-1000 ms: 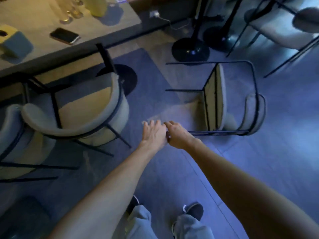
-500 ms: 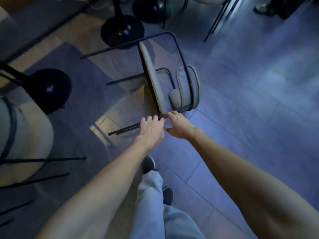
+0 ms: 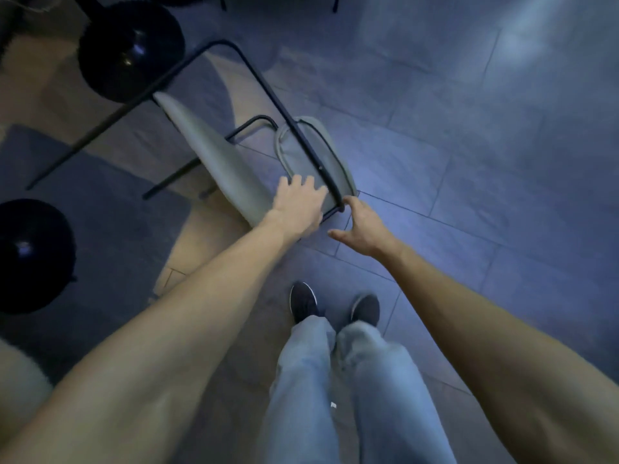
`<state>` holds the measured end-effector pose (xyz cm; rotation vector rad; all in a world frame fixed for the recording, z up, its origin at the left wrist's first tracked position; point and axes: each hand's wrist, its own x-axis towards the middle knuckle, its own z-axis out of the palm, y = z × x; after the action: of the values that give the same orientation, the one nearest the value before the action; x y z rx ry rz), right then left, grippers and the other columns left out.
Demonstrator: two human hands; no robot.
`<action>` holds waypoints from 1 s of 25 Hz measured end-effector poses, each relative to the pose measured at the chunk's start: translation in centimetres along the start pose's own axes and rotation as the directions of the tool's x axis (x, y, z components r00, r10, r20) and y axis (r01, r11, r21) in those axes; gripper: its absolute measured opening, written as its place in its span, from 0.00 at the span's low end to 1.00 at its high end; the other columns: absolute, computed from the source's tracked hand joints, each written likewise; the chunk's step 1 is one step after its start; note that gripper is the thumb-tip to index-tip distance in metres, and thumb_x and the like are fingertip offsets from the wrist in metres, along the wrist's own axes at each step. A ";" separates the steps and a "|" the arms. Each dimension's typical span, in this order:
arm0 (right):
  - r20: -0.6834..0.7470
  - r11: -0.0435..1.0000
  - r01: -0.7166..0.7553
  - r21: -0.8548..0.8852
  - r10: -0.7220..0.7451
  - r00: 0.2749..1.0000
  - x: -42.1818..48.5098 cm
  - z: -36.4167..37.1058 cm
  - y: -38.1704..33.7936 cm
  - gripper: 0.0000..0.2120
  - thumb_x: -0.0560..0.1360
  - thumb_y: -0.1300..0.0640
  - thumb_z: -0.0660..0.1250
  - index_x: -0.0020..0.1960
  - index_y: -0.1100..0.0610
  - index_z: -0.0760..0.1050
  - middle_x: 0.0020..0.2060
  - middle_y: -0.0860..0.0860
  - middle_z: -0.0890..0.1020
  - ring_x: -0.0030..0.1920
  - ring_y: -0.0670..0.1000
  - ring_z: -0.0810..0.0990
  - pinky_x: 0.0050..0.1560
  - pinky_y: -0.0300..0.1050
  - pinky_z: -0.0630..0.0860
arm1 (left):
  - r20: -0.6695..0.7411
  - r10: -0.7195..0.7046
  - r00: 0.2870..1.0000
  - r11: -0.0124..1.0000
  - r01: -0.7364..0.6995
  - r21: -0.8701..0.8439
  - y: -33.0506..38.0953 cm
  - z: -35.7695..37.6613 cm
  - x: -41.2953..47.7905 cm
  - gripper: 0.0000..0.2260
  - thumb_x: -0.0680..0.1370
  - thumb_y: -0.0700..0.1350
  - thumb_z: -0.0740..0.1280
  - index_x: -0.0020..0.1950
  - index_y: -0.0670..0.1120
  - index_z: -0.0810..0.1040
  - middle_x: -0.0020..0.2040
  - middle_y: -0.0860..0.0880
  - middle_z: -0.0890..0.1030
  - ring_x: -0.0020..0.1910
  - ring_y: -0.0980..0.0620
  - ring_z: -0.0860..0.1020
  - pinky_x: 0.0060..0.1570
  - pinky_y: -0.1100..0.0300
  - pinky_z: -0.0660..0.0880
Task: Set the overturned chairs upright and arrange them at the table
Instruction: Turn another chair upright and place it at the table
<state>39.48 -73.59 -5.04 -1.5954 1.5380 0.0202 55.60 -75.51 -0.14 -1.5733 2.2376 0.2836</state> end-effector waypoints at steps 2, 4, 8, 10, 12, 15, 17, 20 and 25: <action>-0.013 0.997 -0.047 0.061 0.048 0.999 3.6 0.1 1.8 0.42 0.70 0.47 0.76 0.75 0.59 0.59 0.70 0.60 0.69 0.69 0.59 0.69 0.69 0.51 0.67 | 0.034 0.034 0.999 0.996 -0.036 0.078 -0.4 0.3 5.2 0.21 0.77 0.55 0.66 0.66 0.48 0.70 0.64 0.42 0.72 0.63 0.40 0.71 0.58 0.45 0.67; -0.028 0.992 -0.066 0.112 0.069 0.997 7.1 0.2 3.4 0.46 0.68 0.47 0.77 0.77 0.59 0.57 0.71 0.60 0.68 0.70 0.61 0.68 0.69 0.55 0.68 | 0.078 0.063 0.995 0.985 -0.075 0.152 -0.9 0.7 9.7 0.26 0.76 0.56 0.68 0.70 0.48 0.67 0.67 0.41 0.69 0.65 0.39 0.68 0.59 0.45 0.66; -0.023 0.990 -0.068 0.126 0.072 0.997 13.8 -0.1 6.4 0.49 0.67 0.53 0.79 0.78 0.57 0.52 0.74 0.58 0.64 0.73 0.61 0.64 0.71 0.55 0.65 | 0.163 0.137 0.977 0.952 -0.176 0.252 -1.4 1.7 17.8 0.33 0.73 0.66 0.67 0.72 0.50 0.66 0.71 0.41 0.66 0.69 0.38 0.65 0.64 0.43 0.64; 0.037 0.987 -0.060 0.150 0.056 0.998 16.5 -0.2 7.6 0.50 0.67 0.55 0.79 0.78 0.56 0.52 0.76 0.57 0.62 0.74 0.58 0.63 0.71 0.54 0.65 | 0.234 0.152 0.960 0.926 -0.221 0.306 -1.2 2.4 20.9 0.36 0.71 0.70 0.66 0.71 0.50 0.67 0.71 0.42 0.68 0.70 0.38 0.65 0.66 0.42 0.62; 0.135 0.987 -0.054 0.151 0.034 0.990 18.4 0.0 8.4 0.46 0.66 0.55 0.80 0.76 0.56 0.57 0.73 0.56 0.68 0.71 0.57 0.68 0.65 0.50 0.70 | 0.332 0.154 0.931 0.910 -0.265 0.320 -0.8 3.1 22.7 0.37 0.69 0.72 0.65 0.69 0.49 0.71 0.66 0.44 0.73 0.65 0.41 0.70 0.65 0.44 0.64; 0.242 0.987 -0.073 0.141 0.037 0.969 20.4 0.8 9.1 0.36 0.66 0.55 0.79 0.68 0.58 0.67 0.61 0.55 0.77 0.59 0.56 0.76 0.49 0.45 0.69 | 0.478 0.143 0.866 0.915 -0.300 0.271 0.9 3.9 24.4 0.34 0.67 0.73 0.67 0.60 0.48 0.76 0.57 0.48 0.80 0.58 0.46 0.78 0.62 0.49 0.66; 0.275 0.987 -0.072 0.144 0.030 0.961 21.2 1.0 9.7 0.33 0.65 0.57 0.79 0.66 0.59 0.69 0.57 0.55 0.79 0.55 0.55 0.76 0.48 0.45 0.70 | 0.524 0.128 0.842 0.906 -0.315 0.284 1.6 4.5 24.7 0.32 0.68 0.72 0.68 0.59 0.49 0.76 0.56 0.50 0.80 0.57 0.48 0.78 0.62 0.50 0.65; 0.223 0.991 0.026 0.130 -0.055 0.973 21.9 0.9 10.8 0.22 0.66 0.64 0.73 0.59 0.63 0.75 0.52 0.58 0.83 0.53 0.59 0.80 0.46 0.50 0.75 | 0.466 0.116 0.877 0.895 -0.295 0.334 1.6 5.1 24.2 0.25 0.73 0.66 0.68 0.60 0.49 0.76 0.58 0.51 0.81 0.60 0.48 0.77 0.63 0.50 0.62; 0.143 0.978 0.188 0.085 -0.199 0.970 20.3 1.2 10.2 0.19 0.67 0.71 0.64 0.58 0.65 0.75 0.50 0.64 0.83 0.50 0.64 0.80 0.42 0.43 0.66 | 0.375 0.111 0.920 0.910 -0.246 0.333 2.0 5.9 21.8 0.15 0.76 0.58 0.66 0.58 0.50 0.77 0.56 0.51 0.82 0.59 0.48 0.77 0.64 0.50 0.61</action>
<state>36.53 -87.26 -22.94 -1.6419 1.2497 -0.0216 48.48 -91.23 -14.88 -1.0259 2.0109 0.1558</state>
